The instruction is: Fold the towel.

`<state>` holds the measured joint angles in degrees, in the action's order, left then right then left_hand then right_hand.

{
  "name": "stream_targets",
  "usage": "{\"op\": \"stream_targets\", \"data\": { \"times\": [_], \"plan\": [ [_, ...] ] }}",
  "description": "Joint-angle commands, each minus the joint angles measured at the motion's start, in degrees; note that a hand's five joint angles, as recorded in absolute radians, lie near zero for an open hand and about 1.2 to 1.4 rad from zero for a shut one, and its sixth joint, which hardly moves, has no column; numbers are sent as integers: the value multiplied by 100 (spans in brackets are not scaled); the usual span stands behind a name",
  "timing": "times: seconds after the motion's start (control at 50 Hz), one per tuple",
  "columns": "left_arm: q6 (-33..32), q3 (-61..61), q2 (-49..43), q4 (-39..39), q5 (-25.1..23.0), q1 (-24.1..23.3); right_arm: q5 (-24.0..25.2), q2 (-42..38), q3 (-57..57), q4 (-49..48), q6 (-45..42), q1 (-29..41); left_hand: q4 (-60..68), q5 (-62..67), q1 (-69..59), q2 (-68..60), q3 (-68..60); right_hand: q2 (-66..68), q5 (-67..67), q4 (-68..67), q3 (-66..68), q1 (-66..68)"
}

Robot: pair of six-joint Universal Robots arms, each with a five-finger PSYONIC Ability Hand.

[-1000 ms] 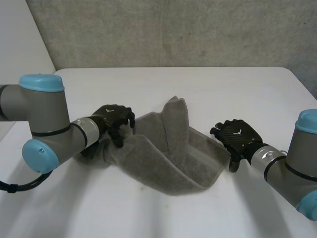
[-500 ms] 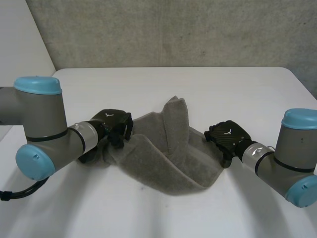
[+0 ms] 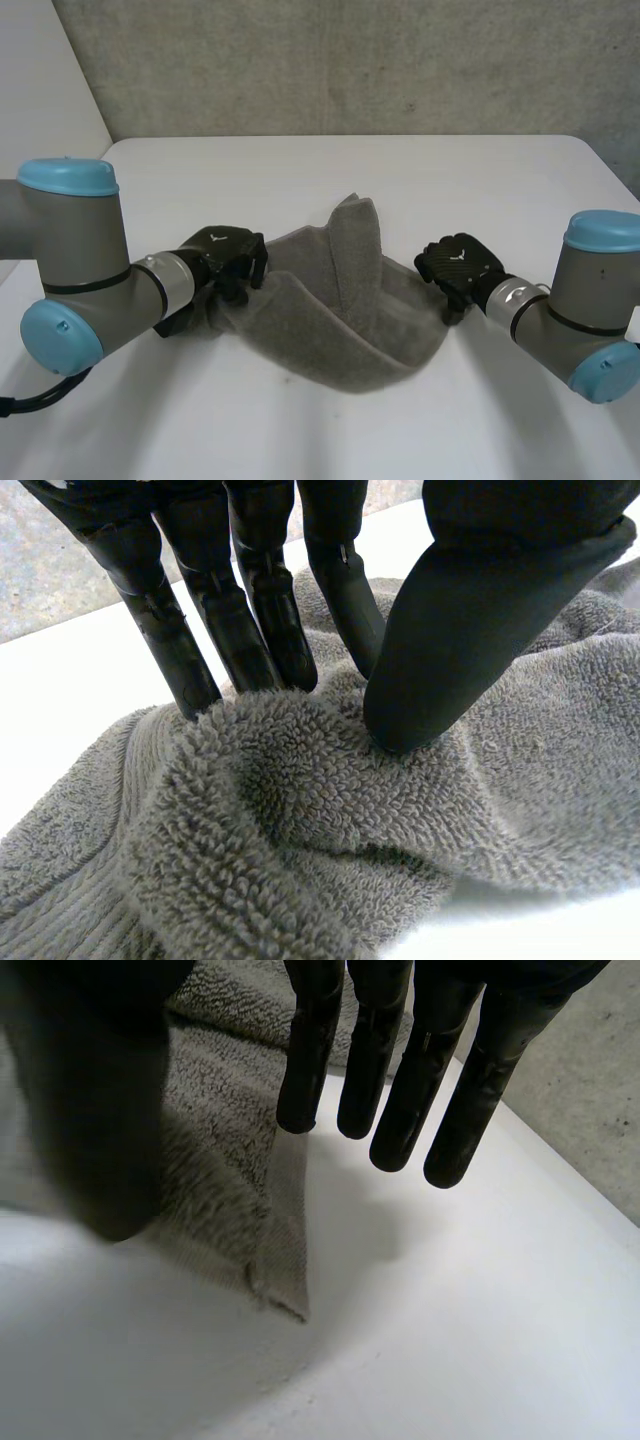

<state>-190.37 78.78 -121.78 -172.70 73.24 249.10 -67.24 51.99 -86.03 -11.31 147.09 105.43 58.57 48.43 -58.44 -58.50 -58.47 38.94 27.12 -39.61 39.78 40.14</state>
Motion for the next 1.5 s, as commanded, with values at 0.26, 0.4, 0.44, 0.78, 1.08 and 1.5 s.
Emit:
{"op": "stream_targets", "data": {
  "times": [0.26,0.4,0.44,0.78,1.08,1.5],
  "plan": [
    [0,102,93,-9,-11,7,-9,-181,157,14,22,171,766,780,-779,-773,-776,3292,3474,-3225,3208,3172],
    [0,93,102,-26,-20,7,-35,118,175,23,92,109,766,780,-779,-773,-776,4106,4288,-4039,4022,3986],
    [8,93,111,-44,-20,7,-44,310,157,32,92,83,749,763,-763,-756,-760,4106,4288,-4039,4022,3986],
    [0,366,-108,-993,24,-28,-9,1111,-282,375,-13,-383,-3540,-3527,3527,3534,3530,4106,4288,-4039,4022,3986],
    [-228,15,-364,-967,85,-46,272,1401,-230,612,-189,-691,2142,2155,-2155,-2148,-2152,4106,4288,-4039,4022,3986],
    [-159,-2957,-241,-1547,2142,7,-1625,584,3347,-459,1223,259,2143,2157,-2156,-2150,-2153,4106,4288,-4039,4022,3986]
  ]
}}
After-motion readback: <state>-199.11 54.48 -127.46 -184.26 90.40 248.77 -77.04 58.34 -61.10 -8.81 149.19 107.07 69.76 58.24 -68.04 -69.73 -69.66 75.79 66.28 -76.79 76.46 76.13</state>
